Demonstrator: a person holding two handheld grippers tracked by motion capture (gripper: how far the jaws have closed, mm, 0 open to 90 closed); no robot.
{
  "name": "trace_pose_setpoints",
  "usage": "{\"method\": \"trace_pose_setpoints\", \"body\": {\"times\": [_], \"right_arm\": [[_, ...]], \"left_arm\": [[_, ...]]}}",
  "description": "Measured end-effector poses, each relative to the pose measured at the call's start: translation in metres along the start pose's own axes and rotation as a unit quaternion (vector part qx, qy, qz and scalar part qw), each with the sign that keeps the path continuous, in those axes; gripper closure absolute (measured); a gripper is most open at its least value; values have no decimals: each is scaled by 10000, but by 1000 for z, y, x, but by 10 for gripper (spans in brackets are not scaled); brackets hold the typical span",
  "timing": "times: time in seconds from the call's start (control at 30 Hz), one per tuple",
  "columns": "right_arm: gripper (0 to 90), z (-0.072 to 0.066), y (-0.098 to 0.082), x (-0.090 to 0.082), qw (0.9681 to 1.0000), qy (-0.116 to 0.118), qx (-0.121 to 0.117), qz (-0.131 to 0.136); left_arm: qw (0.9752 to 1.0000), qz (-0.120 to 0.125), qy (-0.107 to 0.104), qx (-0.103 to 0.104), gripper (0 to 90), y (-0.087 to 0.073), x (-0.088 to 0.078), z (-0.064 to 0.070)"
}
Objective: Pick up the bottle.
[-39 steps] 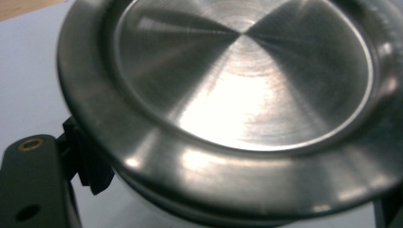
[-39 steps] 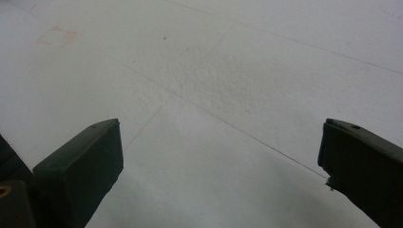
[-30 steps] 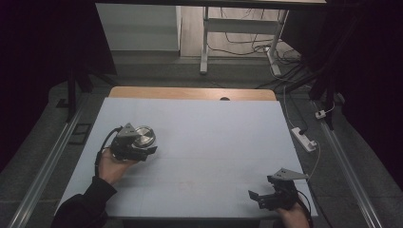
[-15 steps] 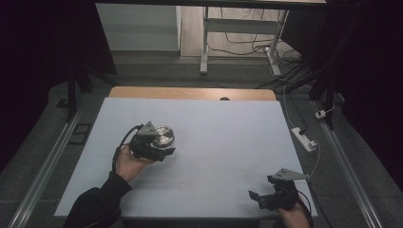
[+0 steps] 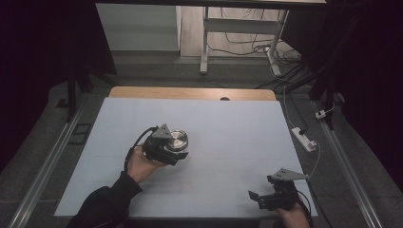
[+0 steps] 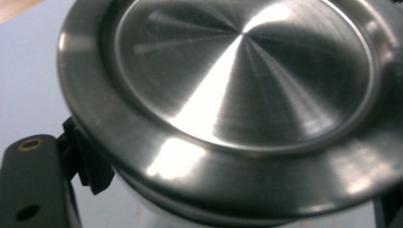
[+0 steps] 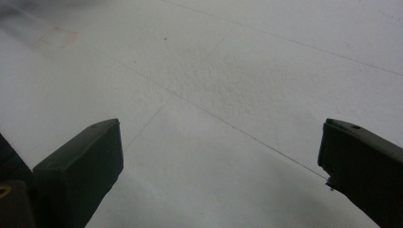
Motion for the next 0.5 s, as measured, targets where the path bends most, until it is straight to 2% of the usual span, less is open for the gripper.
{"method": "trace_pose_setpoints", "body": {"times": [0.33,0.5], "right_arm": [[11,-1,0,1,10000,5,-31,-38],[11,-2,0,0,9999,-32,-87,-62]], "left_arm": [[9994,-77,-289,183,150,9,14,20],[9991,-137,-317,252,150,10,18,25]]}}
Point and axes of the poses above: each handheld gripper's, and its own axes: x roughly forward along the jaws, y roughly out of its top, z roughly to its right, the point moved 5 cm from there along x, roughly forward along the jaws, and after that the axes turned 9 degrees about -y, right-handed, at the moved point
